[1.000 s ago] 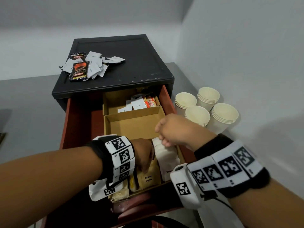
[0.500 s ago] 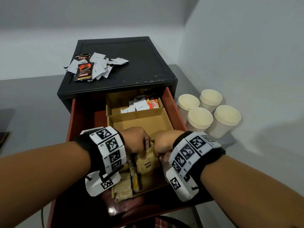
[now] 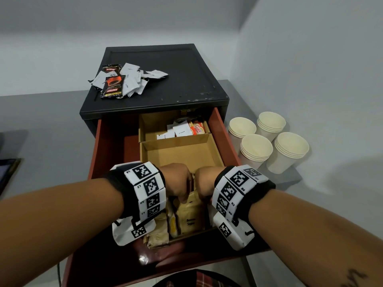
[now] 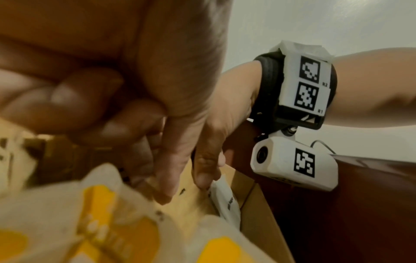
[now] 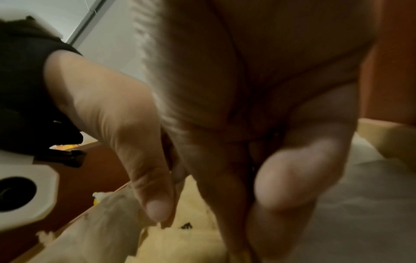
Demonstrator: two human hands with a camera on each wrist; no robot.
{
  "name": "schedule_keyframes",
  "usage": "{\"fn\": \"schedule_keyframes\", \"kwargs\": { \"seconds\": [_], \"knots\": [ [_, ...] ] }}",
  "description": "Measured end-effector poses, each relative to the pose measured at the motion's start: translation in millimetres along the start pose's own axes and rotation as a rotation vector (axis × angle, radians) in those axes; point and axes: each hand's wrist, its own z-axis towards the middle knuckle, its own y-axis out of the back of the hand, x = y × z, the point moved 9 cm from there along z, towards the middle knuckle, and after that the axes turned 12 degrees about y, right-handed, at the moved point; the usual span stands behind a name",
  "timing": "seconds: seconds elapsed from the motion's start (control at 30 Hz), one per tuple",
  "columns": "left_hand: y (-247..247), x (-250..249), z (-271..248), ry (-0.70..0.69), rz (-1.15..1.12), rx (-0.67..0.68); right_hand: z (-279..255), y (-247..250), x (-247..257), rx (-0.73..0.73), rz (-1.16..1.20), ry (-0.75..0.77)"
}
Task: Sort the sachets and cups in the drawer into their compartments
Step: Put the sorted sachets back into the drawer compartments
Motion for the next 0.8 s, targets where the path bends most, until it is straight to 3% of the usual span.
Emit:
{"fn": "schedule_keyframes", "kwargs": {
  "seconds": [0.17,0.33,0.5,0.67,0.8],
  "knots": [
    [-7.7,-6.2,-0.1,-0.003,0.097,0.012,1.7,1.3,1.7,-0.025,0.035,0.030],
    [-4.7,-3.5,2.6,0.033,0.057,0.000,6.3,3.8,-3.6,-0.086,0.126,0.038],
    [-5.5,-5.9,0.1,0.033,0.055,-0.009,11.8,0.4,-9.5,-0.047,0.151,0.026],
    [-4.0,-13.5,-7.0,-0.012,0.158,-0.075,9.9,29.8,-18.5,-0.284,0.212,0.026],
    [-4.3,-14.8,-9.9,-0.015,0.215,-0.117,17.0,37.6,-13.4,-0.326,0.087,0.055]
  ]
}}
